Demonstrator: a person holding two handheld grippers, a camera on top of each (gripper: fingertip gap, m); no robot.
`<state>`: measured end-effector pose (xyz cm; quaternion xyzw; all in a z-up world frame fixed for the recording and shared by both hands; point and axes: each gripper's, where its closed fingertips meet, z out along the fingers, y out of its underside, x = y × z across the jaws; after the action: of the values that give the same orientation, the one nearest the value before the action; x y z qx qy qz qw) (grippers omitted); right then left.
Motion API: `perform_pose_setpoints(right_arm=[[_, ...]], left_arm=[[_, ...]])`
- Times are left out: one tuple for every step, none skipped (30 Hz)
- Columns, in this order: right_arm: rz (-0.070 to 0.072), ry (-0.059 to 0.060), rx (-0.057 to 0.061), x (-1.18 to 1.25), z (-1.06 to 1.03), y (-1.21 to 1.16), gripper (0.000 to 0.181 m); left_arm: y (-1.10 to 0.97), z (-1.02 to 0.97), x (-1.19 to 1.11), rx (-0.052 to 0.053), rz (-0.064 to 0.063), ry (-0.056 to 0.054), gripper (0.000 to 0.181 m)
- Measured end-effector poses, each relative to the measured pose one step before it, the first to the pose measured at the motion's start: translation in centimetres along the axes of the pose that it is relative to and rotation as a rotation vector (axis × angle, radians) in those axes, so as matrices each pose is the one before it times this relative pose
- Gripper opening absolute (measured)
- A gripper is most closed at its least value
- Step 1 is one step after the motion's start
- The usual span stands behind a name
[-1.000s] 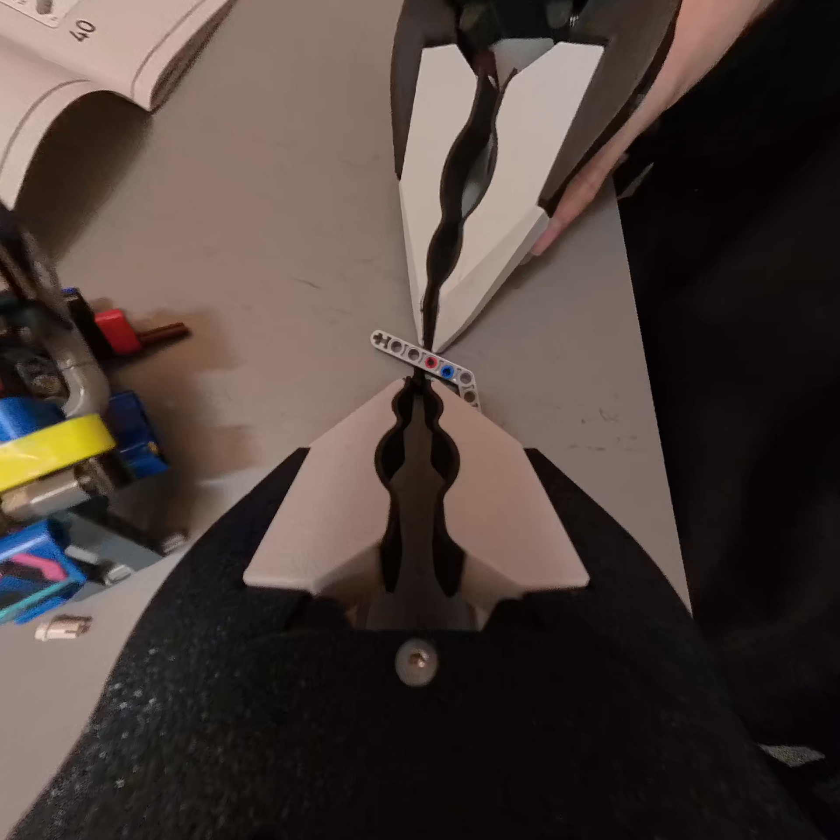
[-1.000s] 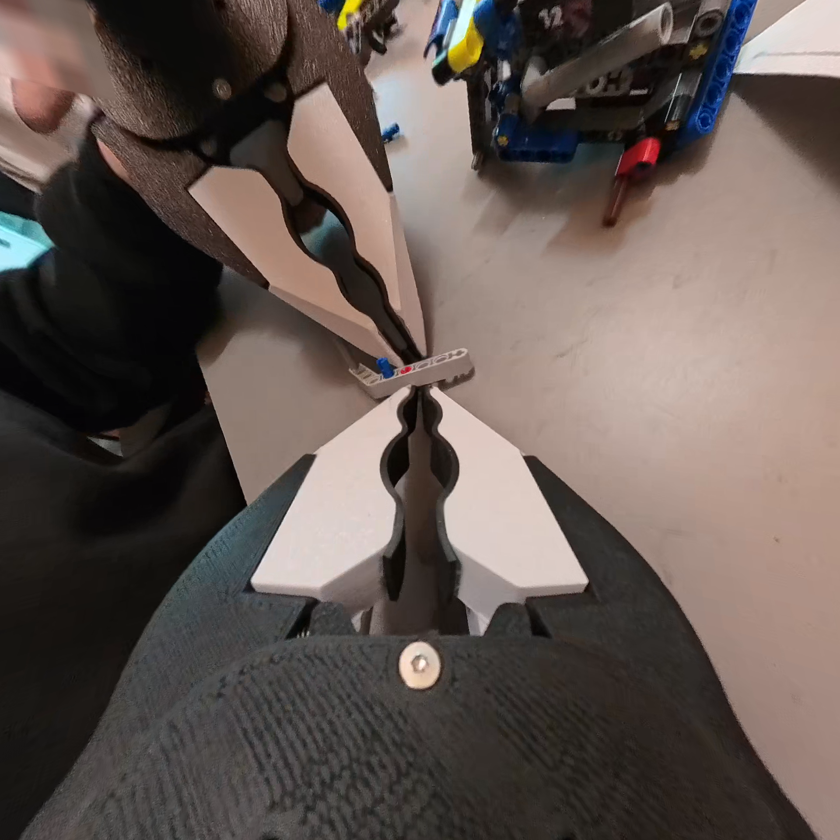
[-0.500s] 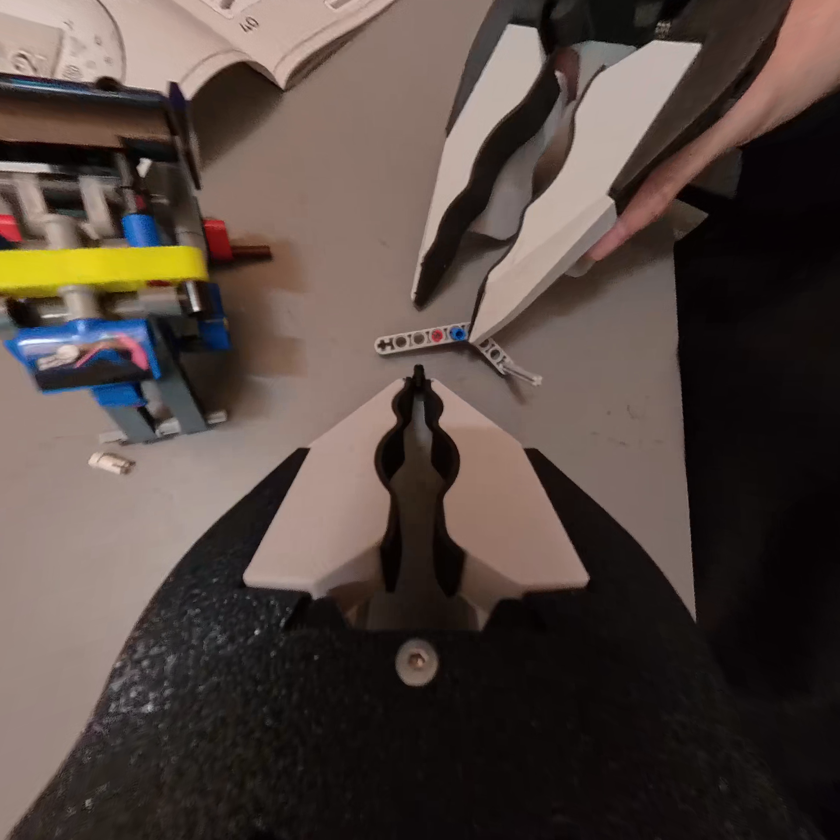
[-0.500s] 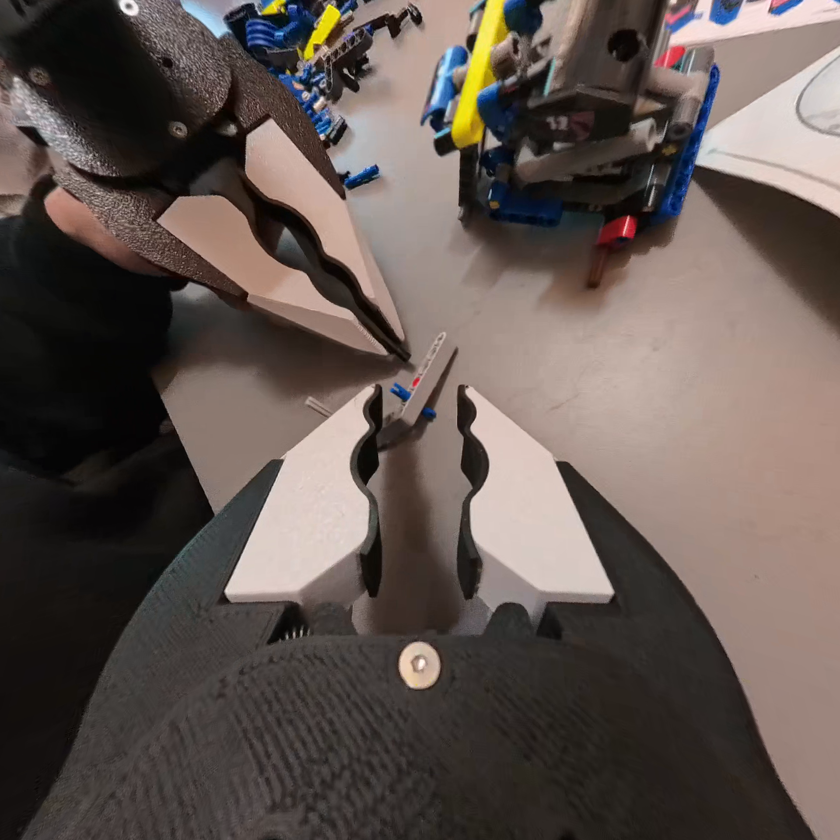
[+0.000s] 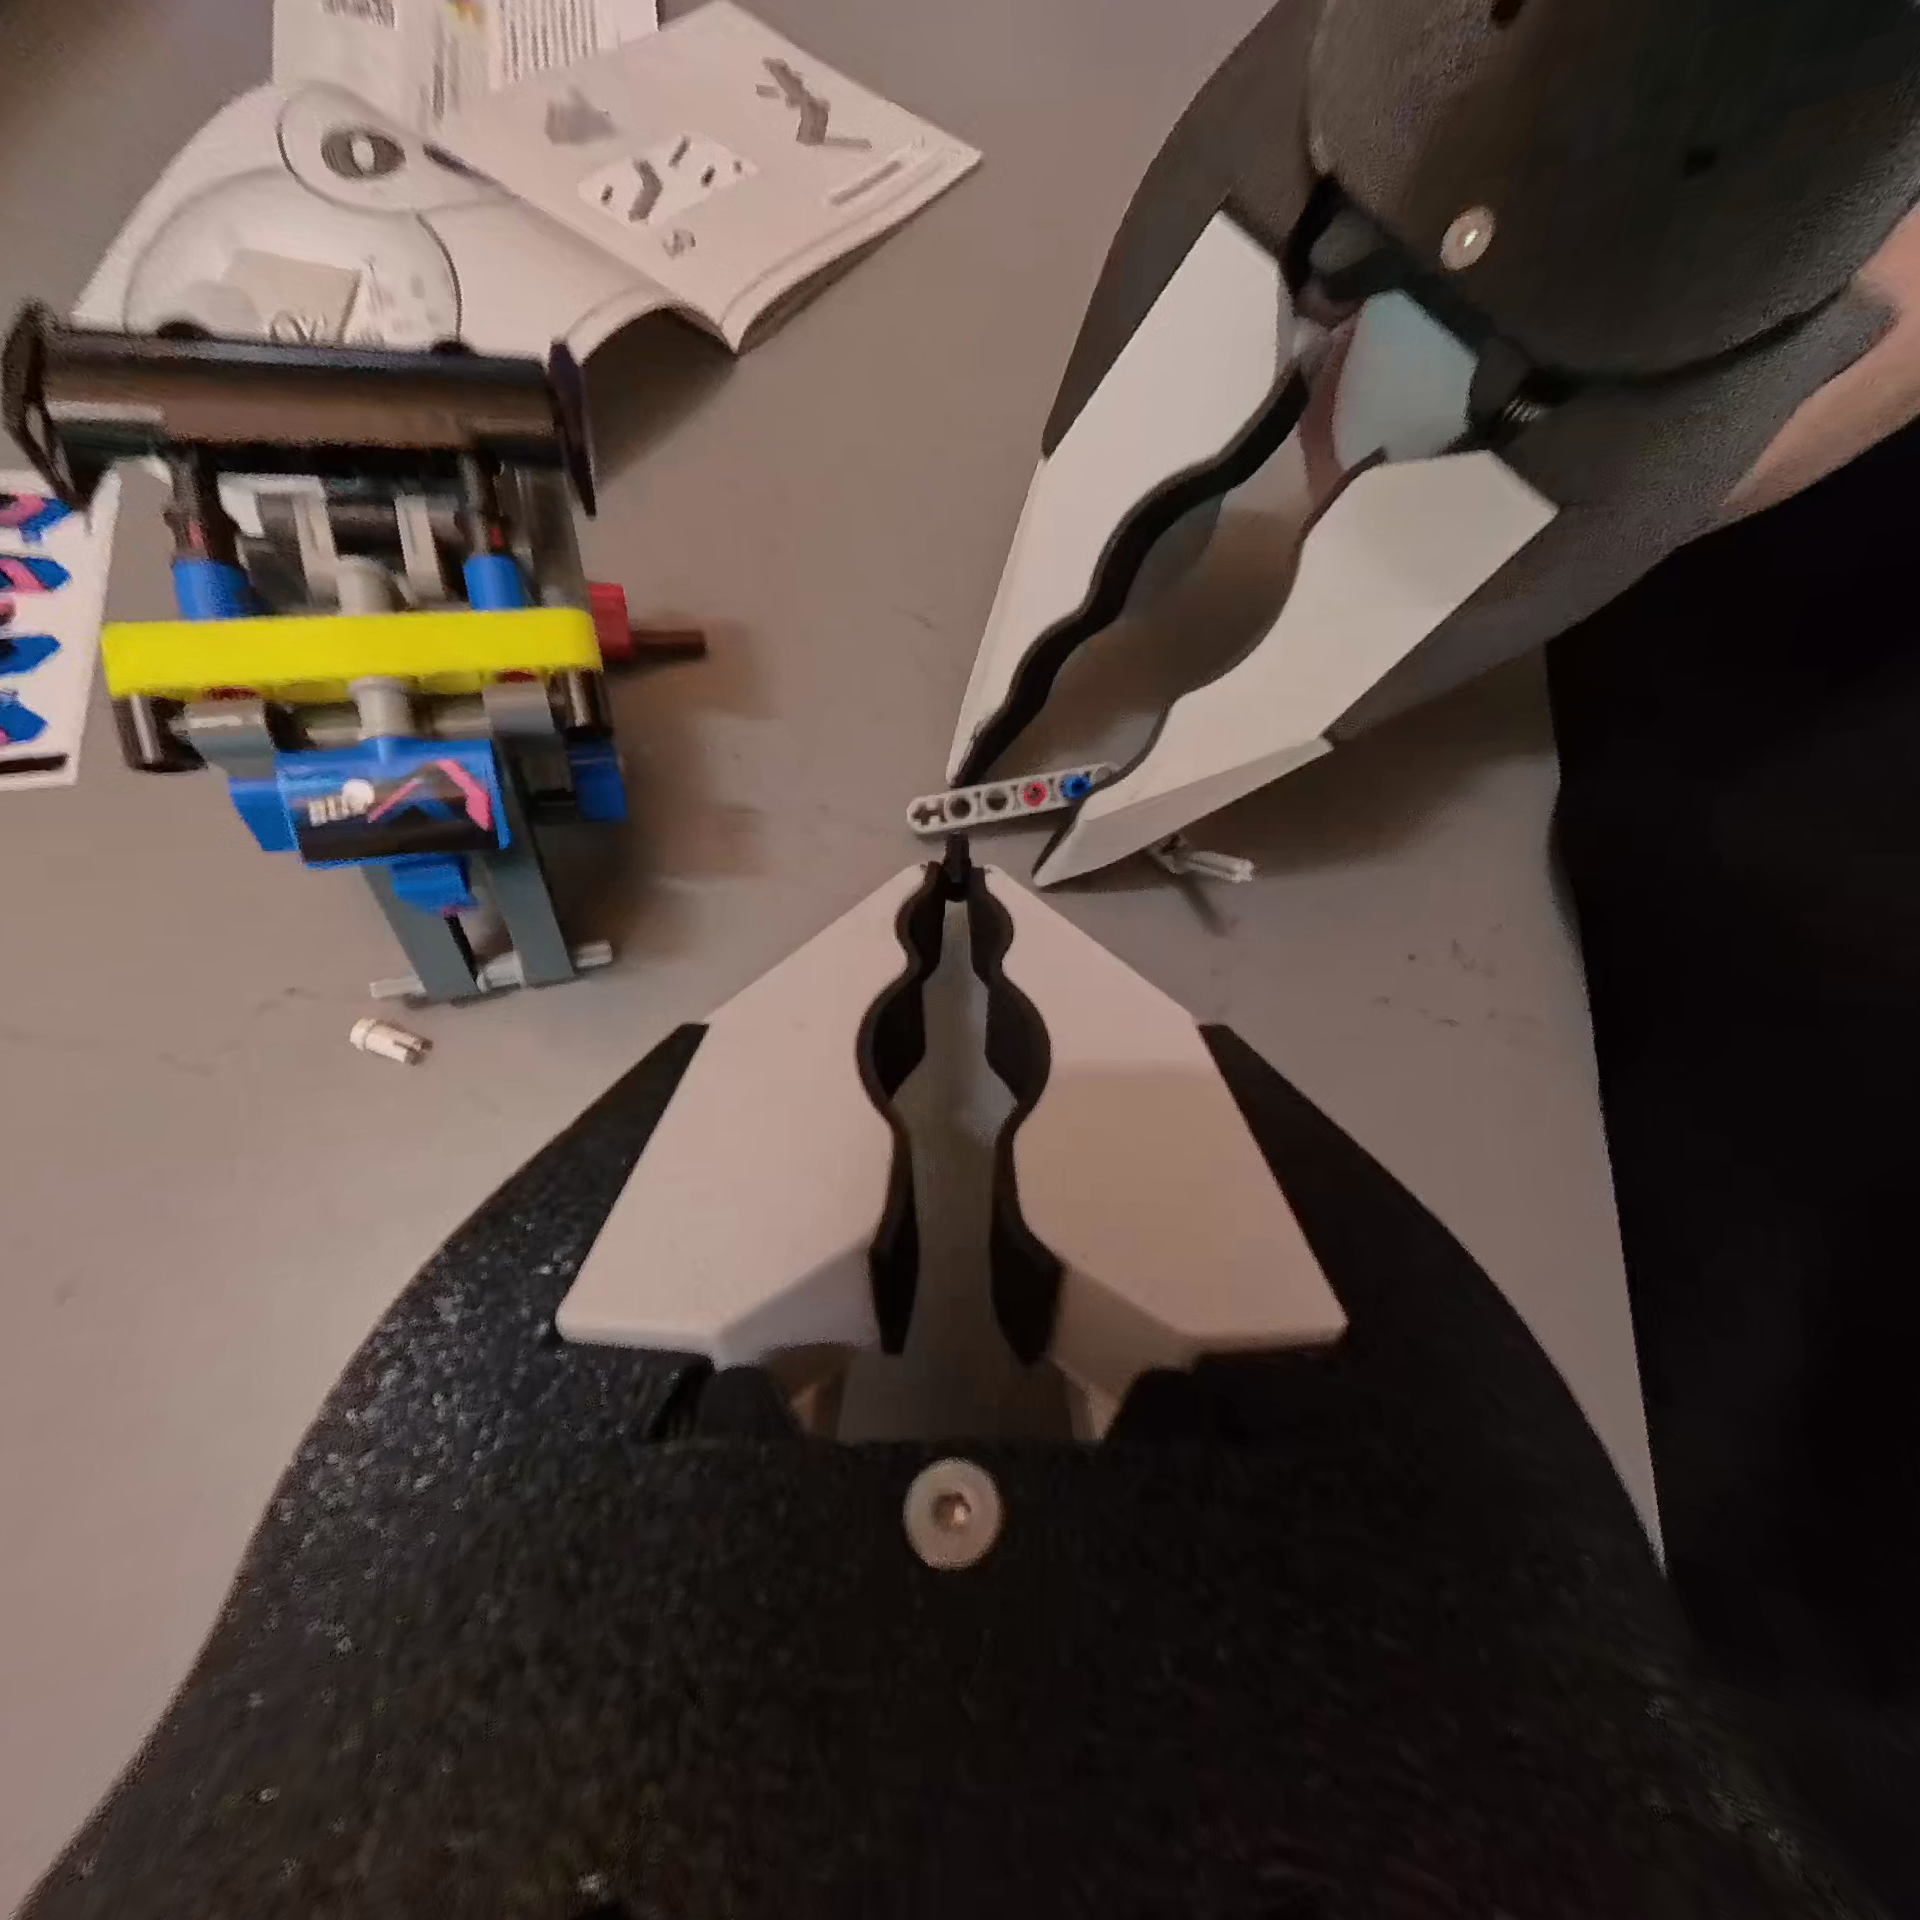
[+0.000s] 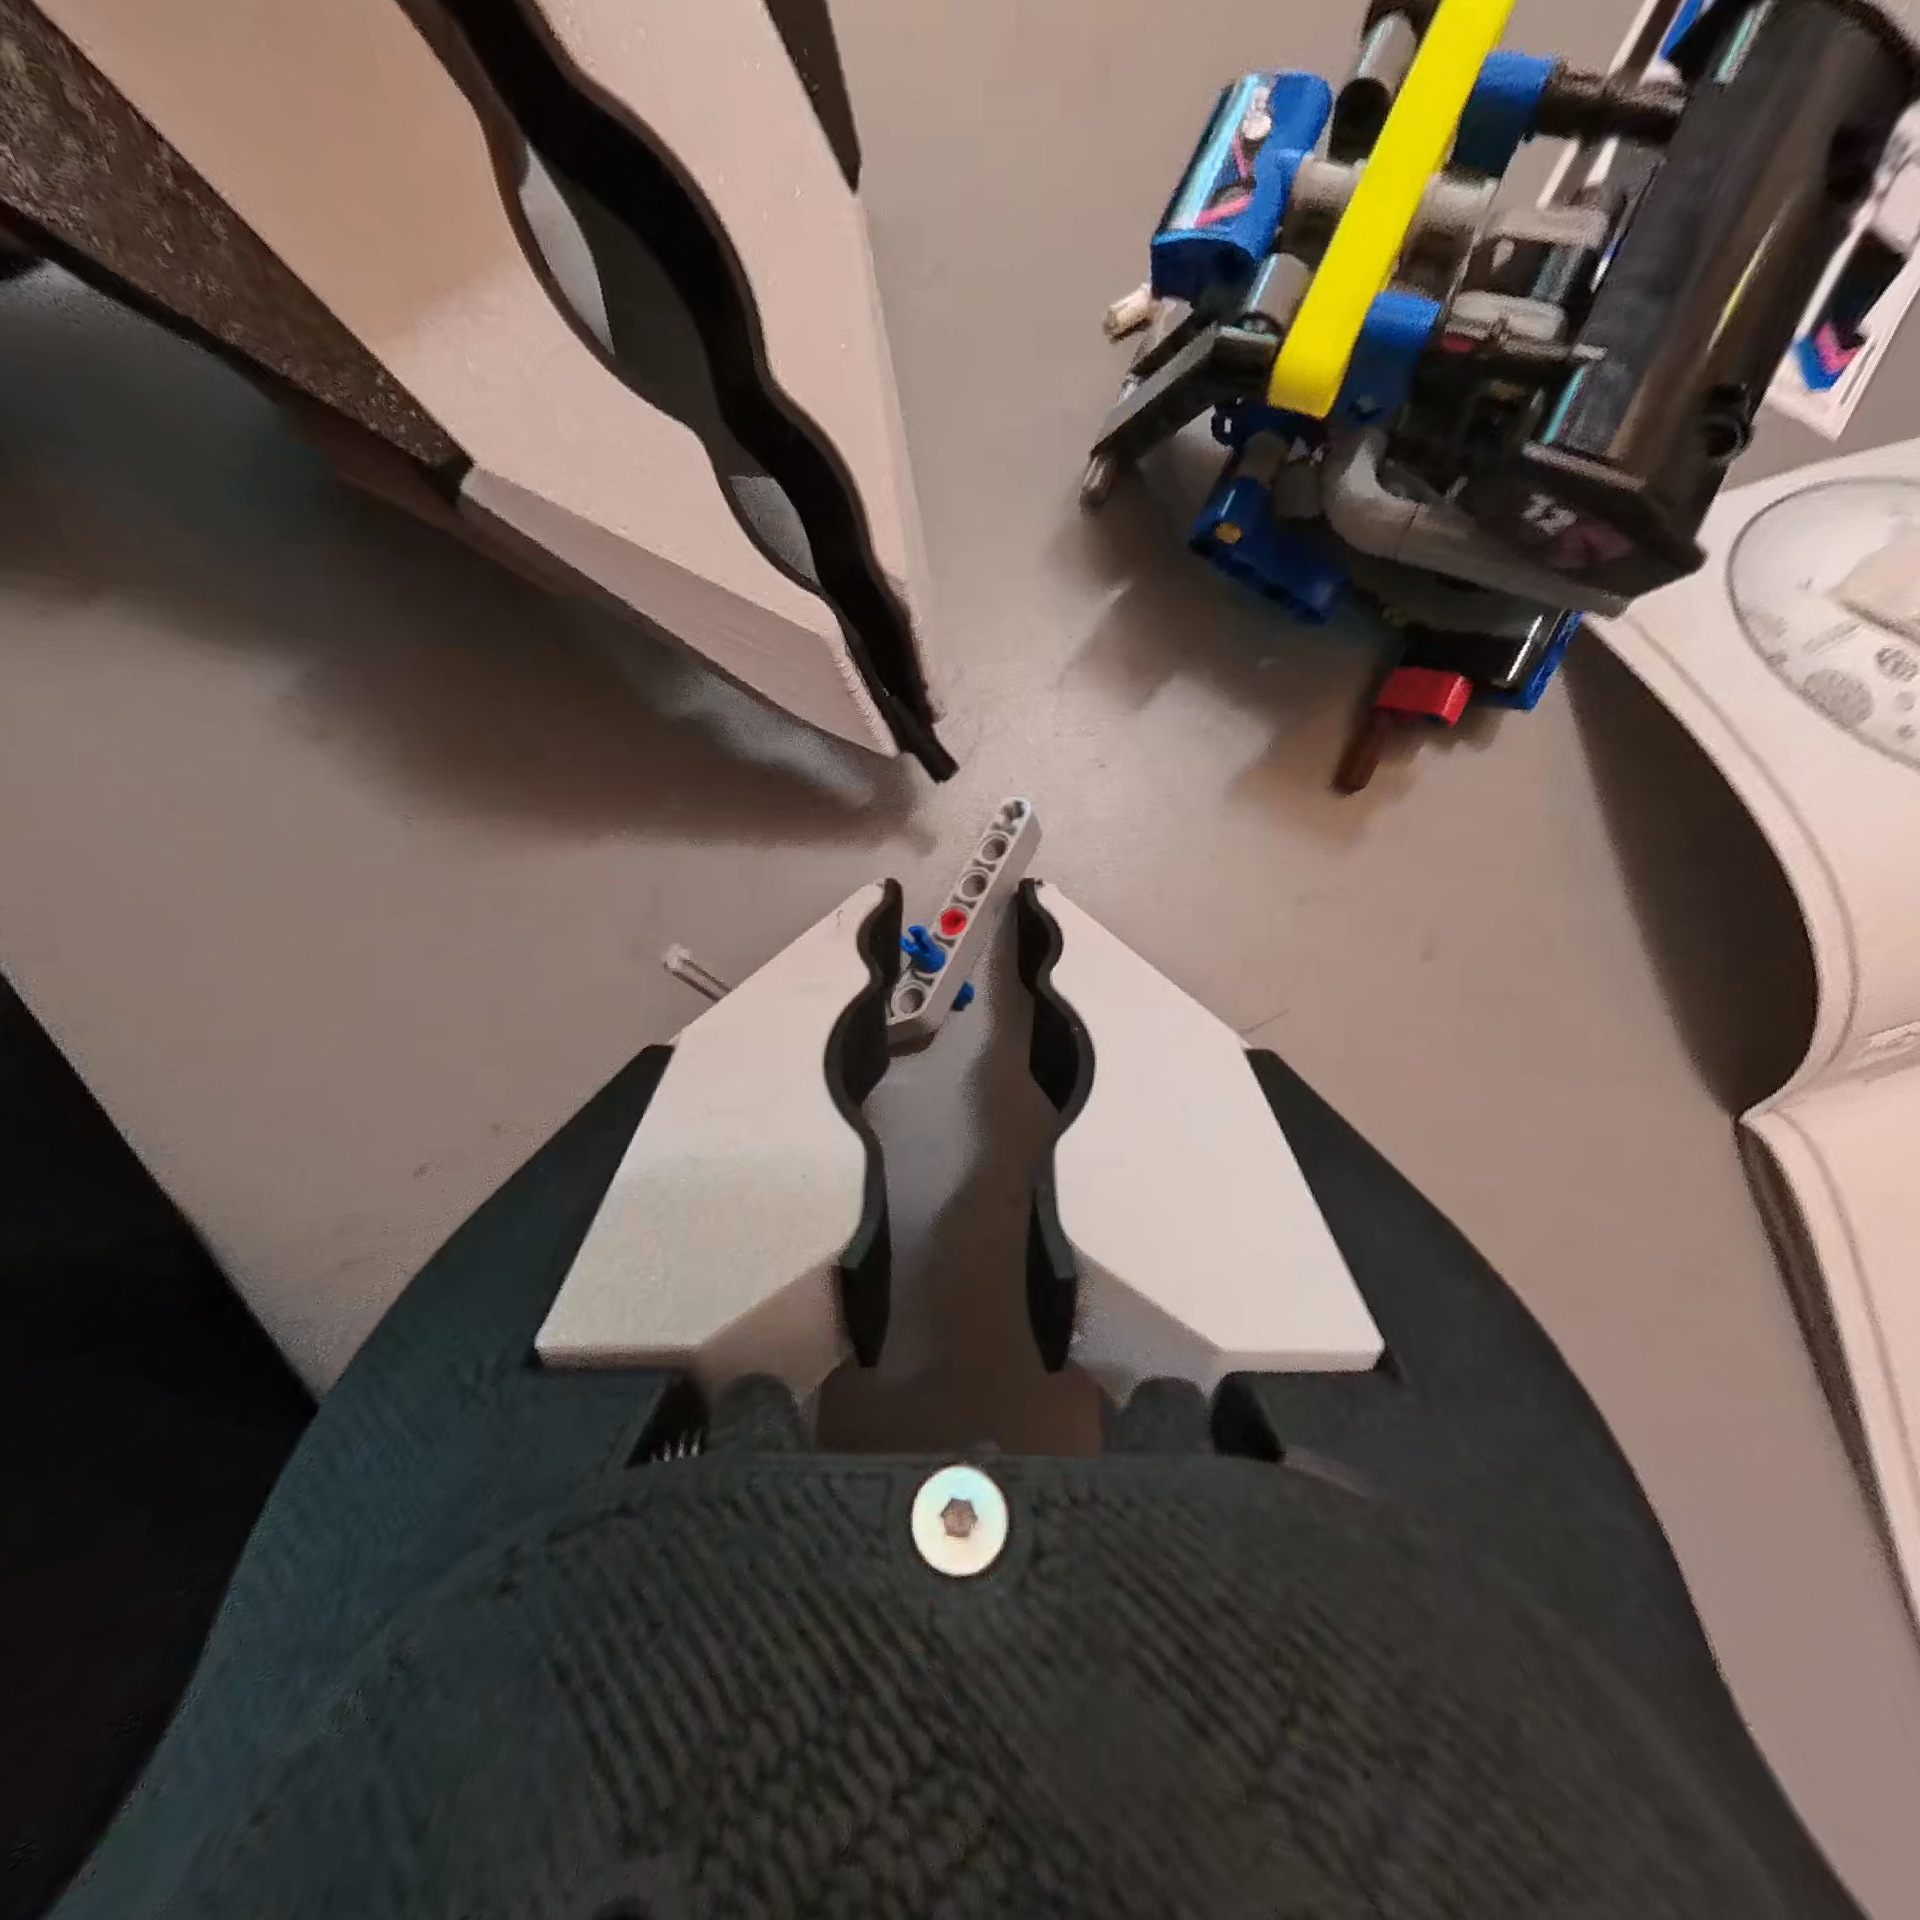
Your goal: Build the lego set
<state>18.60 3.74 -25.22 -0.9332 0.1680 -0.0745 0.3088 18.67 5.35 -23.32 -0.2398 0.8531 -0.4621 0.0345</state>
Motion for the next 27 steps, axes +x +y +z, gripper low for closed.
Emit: perform_pose_setpoints(right_arm=[[-0.0297, 0.0183, 0.0149, 0.157, -0.003, -0.066, 0.021], [-0.0242, 0.0024, 0.0184, -0.053, -0.024, -0.030, 0.020], [-0.0143, -0.0110, 0.0180, -0.178, 0.019, -0.026, 0.017], [-0.0161, -0.0100, 0.0218, -0.130, 0.045, -0.052, 0.012], [-0.0096, -0.0009, 0.0287, 0.030, 0.055, -0.091, 0.012], [-0.0061, -0.0071, 0.0239, -0.015, 0.025, -0.045, 0.012], [-0.0129, -0.0069, 0.0223, -0.010, 0.003, -0.027, 0.012], [-0.0183, -0.0044, 0.0273, -0.022, 0.002, -0.041, 0.012], [-0.0083, -0.0075, 0.0236, -0.034, -0.004, -0.006, 0.012], [0.0006, -0.0191, 0.0134, -0.137, -0.045, 0.009, 0.012], [-0.0143, -0.0161, 0.0109, -0.098, -0.030, -0.002, 0.012], [-0.0227, -0.0049, 0.0051, 0.005, -0.018, 0.017, 0.012], [-0.0200, -0.0025, 0.0016, -0.027, 0.010, -0.001, 0.011], [-0.0136, -0.0041, 0.0016, -0.044, 0.016, -0.027, 0.011], [-0.0130, -0.0042, 0.0022, -0.025, 0.040, -0.035, 0.011], [-0.0070, -0.0002, 0.0007, 0.062, 0.029, -0.001, 0.011], [0.0046, 0.0042, -0.0011, 0.167, 0.059, -0.002, 0.011], [0.0034, 0.0069, -0.0013, 0.202, 0.063, -0.007, 0.011], [-0.0027, -0.0036, 0.0002, 0.020, 0.050, -0.022, 0.011], [-0.0021, -0.0038, 0.0003, -0.003, 0.025, -0.018, 0.011], [-0.0032, -0.0023, 0.0005, -0.033, 0.013, -0.006, 0.011], [-0.0075, -0.0015, 0.0010, -0.041, 0.014, -0.020, 0.011], [-0.0057, -0.0021, 0.0008, -0.042, 0.010, -0.012, 0.011], [-0.0038, -0.0027, 0.0005, -0.035, 0.021, -0.013, 0.011], [0.0002, -0.0021, -0.0001, 0.000, -0.002, 0.009, 0.011], [-0.0034, -0.0070, 0.0008, -0.054, 0.009, -0.011, 0.011], [-0.0036, -0.0089, 0.0010, -0.069, 0.005, -0.006, 0.011]], left_arm=[[-0.239, -0.017, 0.159, 0.0080, 0.0157, -0.0017, 0.002], [-0.051, 0.082, 0.049, -0.0033, 0.0171, -0.0084, 0.002], [0.147, 0.146, -0.021, -0.0135, 0.0191, -0.0122, 0.001], [0.209, 0.180, -0.056, -0.0178, 0.0204, -0.0148, 0.001], [0.110, 0.141, -0.113, -0.0132, 0.0225, -0.0210, 0.001], [-0.093, 0.081, -0.054, -0.0047, 0.0284, -0.0195, 0.001], [-0.124, 0.042, 0.198, -0.0064, 0.0334, -0.0022, 0.001], [-0.081, 0.014, 0.196, -0.0126, 0.0349, -0.0012, 0.001], [-0.075, -0.041, -0.064, -0.0134, 0.0383, -0.0193, 0.001], [0.057, -0.054, -0.051, -0.0222, 0.0406, -0.0153, 0.001], [0.250, -0.031, 0.022, -0.0354, 0.0378, -0.0069, 0.001], [0.301, -0.004, -0.081, -0.0384, 0.0364, -0.0111, 0.001], [0.266, 0.010, -0.026, -0.0353, 0.0360, -0.0068, 0.001], [0.167, -0.001, 0.030, -0.0309, 0.0354, -0.0019, 0.001], [0.047, -0.031, -0.053, -0.0250, 0.0393, -0.0106, 0.001], [-0.054, -0.071, -0.038, -0.0202, 0.0459, -0.0146, 0.001], [-0.074, -0.071, -0.027, -0.0213, 0.0435, -0.0163, 0.001], [-0.060, -0.032, -0.023, -0.0225, 0.0394, -0.0190, 0.001], [-0.057, 0.000, 0.070, -0.0202, 0.0353, -0.0149, 0.001], [-0.097, 0.026, 0.035, -0.0153, 0.0280, -0.0193, 0.001], [-0.157, 0.033, -0.042, -0.0098, 0.0237, -0.0245, 0.001], [-0.124, 0.069, -0.014, -0.0105, 0.0229, -0.0218, 0.001], [0.023, 0.112, -0.005, -0.0188, 0.0266, -0.0208, 0.001], [0.161, 0.147, 0.114, -0.0272, 0.0300, -0.0120, 0.001], [0.093, 0.087, 0.101, -0.0210, 0.0210, -0.0093, 0.001], [-0.024, -0.024, 0.034, -0.0129, 0.0094, -0.0099, 0.001], [-0.010, -0.034, 0.053, -0.0117, 0.0080, -0.0054, 0.001]])
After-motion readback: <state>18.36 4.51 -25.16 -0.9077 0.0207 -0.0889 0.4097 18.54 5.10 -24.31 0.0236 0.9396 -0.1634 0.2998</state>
